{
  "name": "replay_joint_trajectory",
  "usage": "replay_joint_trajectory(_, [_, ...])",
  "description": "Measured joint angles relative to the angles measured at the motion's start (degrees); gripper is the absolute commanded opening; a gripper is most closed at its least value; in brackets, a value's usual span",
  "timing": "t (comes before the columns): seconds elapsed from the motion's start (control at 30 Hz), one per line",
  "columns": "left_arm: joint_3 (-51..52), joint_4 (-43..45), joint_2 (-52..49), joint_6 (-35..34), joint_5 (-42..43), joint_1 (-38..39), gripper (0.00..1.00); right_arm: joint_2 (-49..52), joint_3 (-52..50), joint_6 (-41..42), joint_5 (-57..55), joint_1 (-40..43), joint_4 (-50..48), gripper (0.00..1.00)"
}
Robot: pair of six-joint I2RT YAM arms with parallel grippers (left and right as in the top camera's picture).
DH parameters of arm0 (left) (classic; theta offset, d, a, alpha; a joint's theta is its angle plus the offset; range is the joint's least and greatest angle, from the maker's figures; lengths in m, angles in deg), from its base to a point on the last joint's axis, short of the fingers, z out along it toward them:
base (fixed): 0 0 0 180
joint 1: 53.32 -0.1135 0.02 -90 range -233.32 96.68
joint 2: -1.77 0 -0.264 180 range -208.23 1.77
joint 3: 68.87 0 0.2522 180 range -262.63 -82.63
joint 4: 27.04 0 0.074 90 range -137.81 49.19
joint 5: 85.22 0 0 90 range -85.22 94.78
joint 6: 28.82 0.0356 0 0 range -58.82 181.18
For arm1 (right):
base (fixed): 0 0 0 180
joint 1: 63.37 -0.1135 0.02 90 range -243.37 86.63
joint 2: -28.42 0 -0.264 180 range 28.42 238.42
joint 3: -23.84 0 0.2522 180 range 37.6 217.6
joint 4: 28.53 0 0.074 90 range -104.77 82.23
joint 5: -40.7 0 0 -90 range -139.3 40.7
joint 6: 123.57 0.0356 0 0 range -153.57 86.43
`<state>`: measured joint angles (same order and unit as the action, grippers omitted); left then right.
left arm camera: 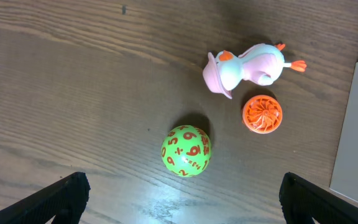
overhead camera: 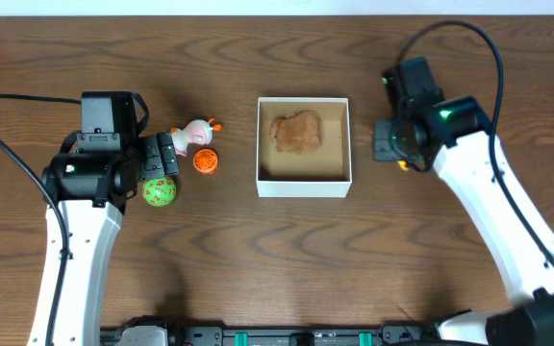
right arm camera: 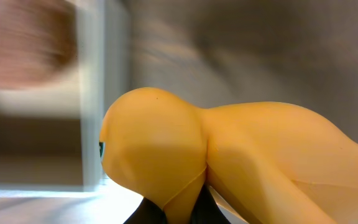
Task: Pack container
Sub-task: 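Carry the yellow figure with the right gripper into the box and release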
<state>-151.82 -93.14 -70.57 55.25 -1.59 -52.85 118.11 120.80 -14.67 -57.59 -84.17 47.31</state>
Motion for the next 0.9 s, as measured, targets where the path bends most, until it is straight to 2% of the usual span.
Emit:
replay_joint_trajectory(0.23, [0.0,0.0,0.0,0.0,0.0,0.0,0.98,-0.81,2.91,0.2,0.13,-6.71,-4.68,0.01])
replay_joint_trajectory(0.37, [0.0,0.0,0.0,0.0,0.0,0.0,0.98,-0.76,2.89,-4.66,0.11,-9.55,-10.05,0.01])
replay_joint_trajectory(0.6, [0.0,0.0,0.0,0.0,0.0,0.0,0.98,1.66,2.89,-18.82,2.01,-12.2,-10.23,0.01])
replay_joint_trajectory(0.9, [0.0,0.02,0.0,0.0,0.0,0.0,0.98,8.33,2.84,-47.67,10.6,-12.2,-6.34,0.01])
